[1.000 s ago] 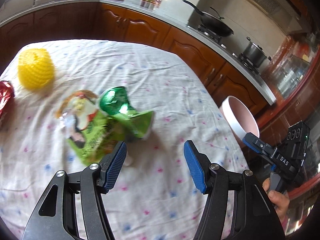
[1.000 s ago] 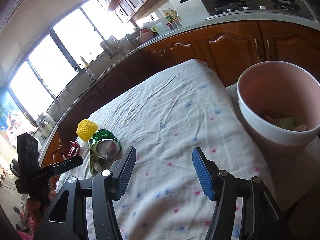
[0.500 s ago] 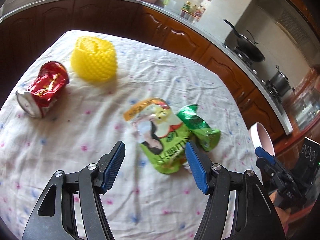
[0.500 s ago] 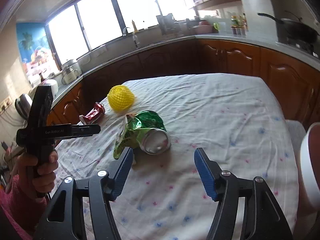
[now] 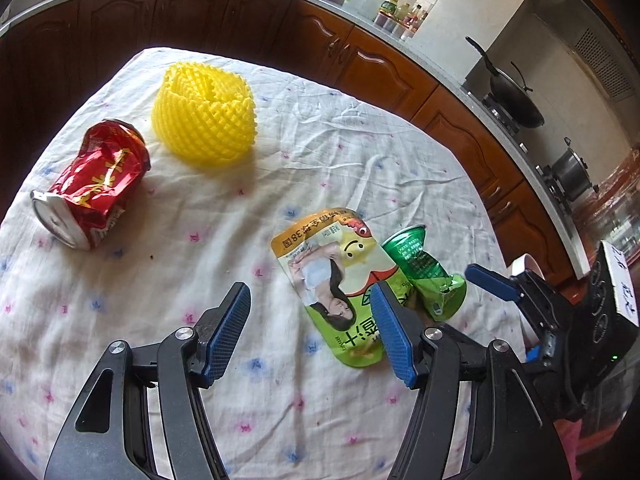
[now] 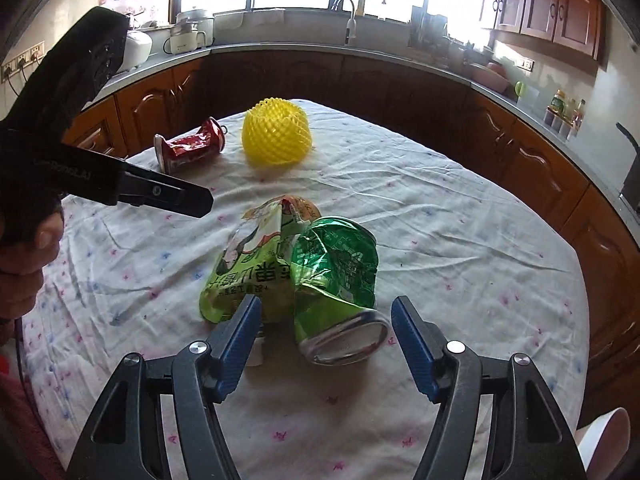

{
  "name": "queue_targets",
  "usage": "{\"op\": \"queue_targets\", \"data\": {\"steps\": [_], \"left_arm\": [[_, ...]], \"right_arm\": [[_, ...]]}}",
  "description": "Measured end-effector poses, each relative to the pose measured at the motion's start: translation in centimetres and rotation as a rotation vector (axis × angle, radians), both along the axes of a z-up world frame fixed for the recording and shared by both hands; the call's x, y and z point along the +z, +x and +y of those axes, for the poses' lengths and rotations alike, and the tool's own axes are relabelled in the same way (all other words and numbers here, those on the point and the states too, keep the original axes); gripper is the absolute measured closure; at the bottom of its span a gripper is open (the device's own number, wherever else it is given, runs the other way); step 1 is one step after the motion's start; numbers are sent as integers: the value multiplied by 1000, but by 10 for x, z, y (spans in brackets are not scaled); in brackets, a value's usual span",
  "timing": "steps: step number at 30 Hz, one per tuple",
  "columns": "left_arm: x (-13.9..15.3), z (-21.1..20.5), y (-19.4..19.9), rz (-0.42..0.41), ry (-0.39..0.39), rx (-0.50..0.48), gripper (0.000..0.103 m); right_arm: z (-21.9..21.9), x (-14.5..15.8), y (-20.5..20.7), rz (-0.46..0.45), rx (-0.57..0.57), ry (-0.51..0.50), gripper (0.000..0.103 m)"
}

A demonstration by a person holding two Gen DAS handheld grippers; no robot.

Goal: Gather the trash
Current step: 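Grasp the green can with the right gripper while the left gripper grasps the green-yellow pouch, then carry the green can and the pouch over the pink bucket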

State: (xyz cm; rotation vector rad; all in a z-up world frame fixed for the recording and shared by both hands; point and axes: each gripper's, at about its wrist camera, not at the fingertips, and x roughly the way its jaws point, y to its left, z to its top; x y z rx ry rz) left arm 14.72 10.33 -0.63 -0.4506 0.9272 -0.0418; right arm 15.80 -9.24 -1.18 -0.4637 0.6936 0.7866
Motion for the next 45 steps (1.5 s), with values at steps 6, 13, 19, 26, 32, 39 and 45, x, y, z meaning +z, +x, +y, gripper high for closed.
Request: {"op": "queue_targets", "data": {"steps": [6, 13, 19, 26, 32, 39, 45], "left_arm": [[2, -18, 17, 16, 19, -40, 39], [-5, -45, 48, 59, 77, -58, 38], [-18, -57, 58, 77, 142, -68, 43], [-9, -72, 60, 34, 238, -134, 82], [-3, -87, 51, -14, 231, -200, 93], [0, -104, 49, -34, 206, -245, 95], [-1, -109, 47, -39, 197, -258, 95]], "right_arm": [[-34, 3, 15, 60, -123, 86, 53], [-129, -2, 36, 309, -358, 403, 58], [-193, -23, 32, 477, -465, 625, 76], [-204, -27, 24, 470, -489, 644, 76], [-221, -35, 25, 495, -536, 697, 64], [-238, -42, 37, 534, -644, 785, 42], [-252, -47, 41, 577, -716, 901, 44]]}}
